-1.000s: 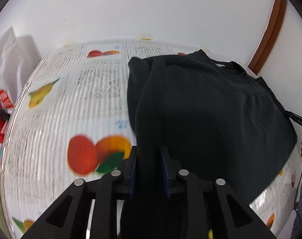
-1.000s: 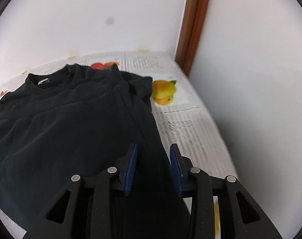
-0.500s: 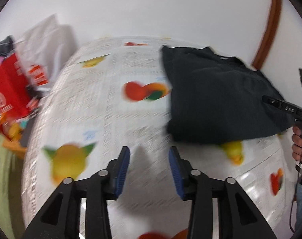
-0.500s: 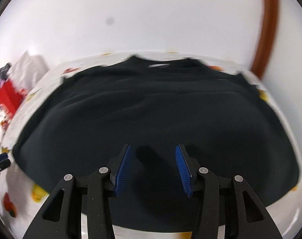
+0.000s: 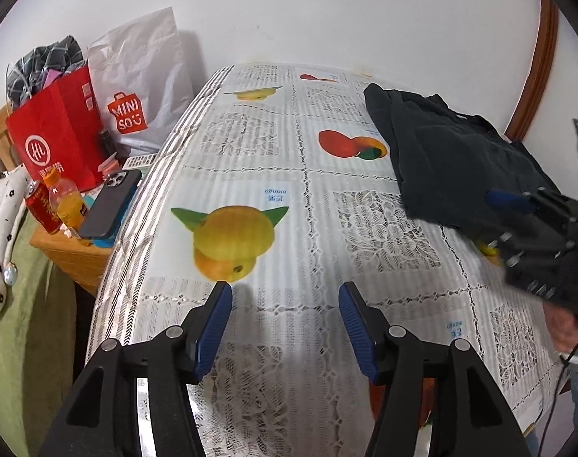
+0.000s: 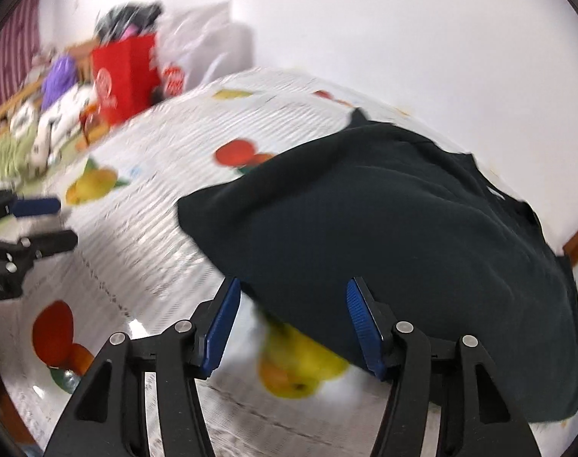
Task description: Fold small clothes
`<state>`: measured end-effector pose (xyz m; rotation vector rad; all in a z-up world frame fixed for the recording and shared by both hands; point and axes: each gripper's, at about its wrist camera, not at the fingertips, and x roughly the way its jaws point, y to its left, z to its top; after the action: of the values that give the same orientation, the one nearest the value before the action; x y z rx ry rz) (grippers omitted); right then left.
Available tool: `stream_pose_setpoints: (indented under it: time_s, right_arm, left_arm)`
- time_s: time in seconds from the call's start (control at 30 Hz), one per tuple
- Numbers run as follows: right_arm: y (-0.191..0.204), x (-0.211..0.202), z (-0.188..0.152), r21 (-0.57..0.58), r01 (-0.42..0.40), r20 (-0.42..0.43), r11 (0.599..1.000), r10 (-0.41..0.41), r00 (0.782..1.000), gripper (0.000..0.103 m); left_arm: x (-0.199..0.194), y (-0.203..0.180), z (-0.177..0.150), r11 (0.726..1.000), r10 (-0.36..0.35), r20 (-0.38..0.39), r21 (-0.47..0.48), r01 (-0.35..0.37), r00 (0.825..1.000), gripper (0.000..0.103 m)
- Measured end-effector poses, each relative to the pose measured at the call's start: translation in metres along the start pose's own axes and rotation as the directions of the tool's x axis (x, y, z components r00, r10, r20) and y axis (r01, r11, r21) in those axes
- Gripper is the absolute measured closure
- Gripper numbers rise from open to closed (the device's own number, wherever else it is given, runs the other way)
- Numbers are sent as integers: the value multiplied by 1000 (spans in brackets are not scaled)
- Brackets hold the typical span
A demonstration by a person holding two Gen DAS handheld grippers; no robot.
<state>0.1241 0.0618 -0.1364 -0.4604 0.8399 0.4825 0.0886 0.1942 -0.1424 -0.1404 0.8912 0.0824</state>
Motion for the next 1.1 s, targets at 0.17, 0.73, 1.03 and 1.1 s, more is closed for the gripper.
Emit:
stream_pose_setpoints:
  time_s: [0.17,0.73,1.03,1.1]
  right_arm:
    - [29,13,2,-101,86,31,991,-83,996,46]
    - [-29,0,46,137,24,156,990,-46,987,91]
    - [-231,-104,-16,581,-145,387,801,-116,915,91]
    - [-273,-111,-49,660,-153,381,735,-152,912,91]
  left_arm:
    - [2,3,-1,1000,-14,19,-6,14,1000,44]
    - [7,-14,8,999,-42,9,-25,42,999,39]
    - [-6,-80,37,998,-58,103,34,54,993,39]
    - [-5,-99,42,995,-93,112,52,87,989,39]
